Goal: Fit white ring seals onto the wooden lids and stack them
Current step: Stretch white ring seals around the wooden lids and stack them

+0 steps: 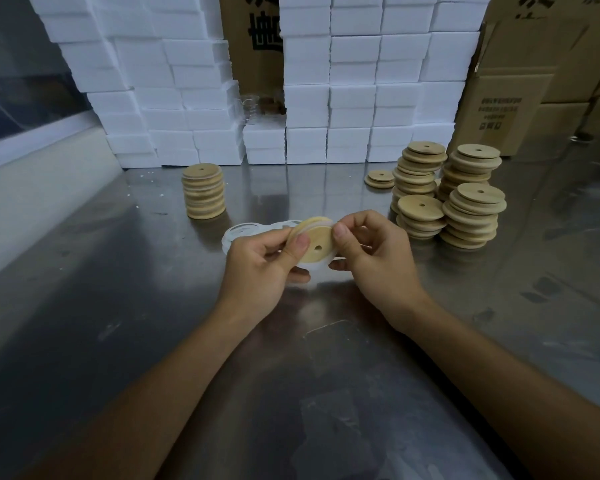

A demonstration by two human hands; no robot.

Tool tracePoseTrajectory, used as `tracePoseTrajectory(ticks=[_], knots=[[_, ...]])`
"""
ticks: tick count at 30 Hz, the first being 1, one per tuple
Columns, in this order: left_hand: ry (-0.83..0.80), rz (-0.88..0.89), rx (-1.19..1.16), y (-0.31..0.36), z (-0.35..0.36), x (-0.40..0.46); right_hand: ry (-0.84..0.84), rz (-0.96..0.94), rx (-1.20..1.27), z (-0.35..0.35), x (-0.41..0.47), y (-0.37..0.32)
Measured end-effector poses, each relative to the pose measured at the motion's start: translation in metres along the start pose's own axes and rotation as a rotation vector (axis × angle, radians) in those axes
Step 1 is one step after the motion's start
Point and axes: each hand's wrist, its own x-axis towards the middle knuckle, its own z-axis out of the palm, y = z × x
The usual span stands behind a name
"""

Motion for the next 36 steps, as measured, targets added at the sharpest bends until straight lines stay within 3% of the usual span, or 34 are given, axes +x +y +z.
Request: tracePoseTrajectory(ticks=[3,6,10,13,16,23,36], knots=[[-0.026,-0.040,-0.060,0.000,0.004,-0.001,0.012,0.061,0.106,-0.001,0.001,-0.001],[-0.052,-0.065,-0.003,-0.002,0.006,0.000,0.038,-0.085,-0.086,-0.005,0.002,-0.002],[-0.085,0.115,0.370,-0.007,0.003,-0.002,-0.083,-0.372,-0.405,-0.009,0.000,-0.006],[-0.120,0.130,0.584,-0.009,-0.003,-0.002,-0.196,-0.457,-0.501,-0.008,-0.003,-0.009],[-0.144,0.150,0.609,-0.009,-0.008,-0.003,-0.235,-0.434,-0.472,-0.007,-0.003,-0.010],[-0.107,0.287,0.557,-0.006,-0.006,-0.003,-0.184,-0.143,-0.195,-0.006,0.000,-0.007],[-0.031,0.321,0.454,-0.003,-0.003,-0.001,-0.189,-0.026,0.014,-0.006,0.001,-0.010]])
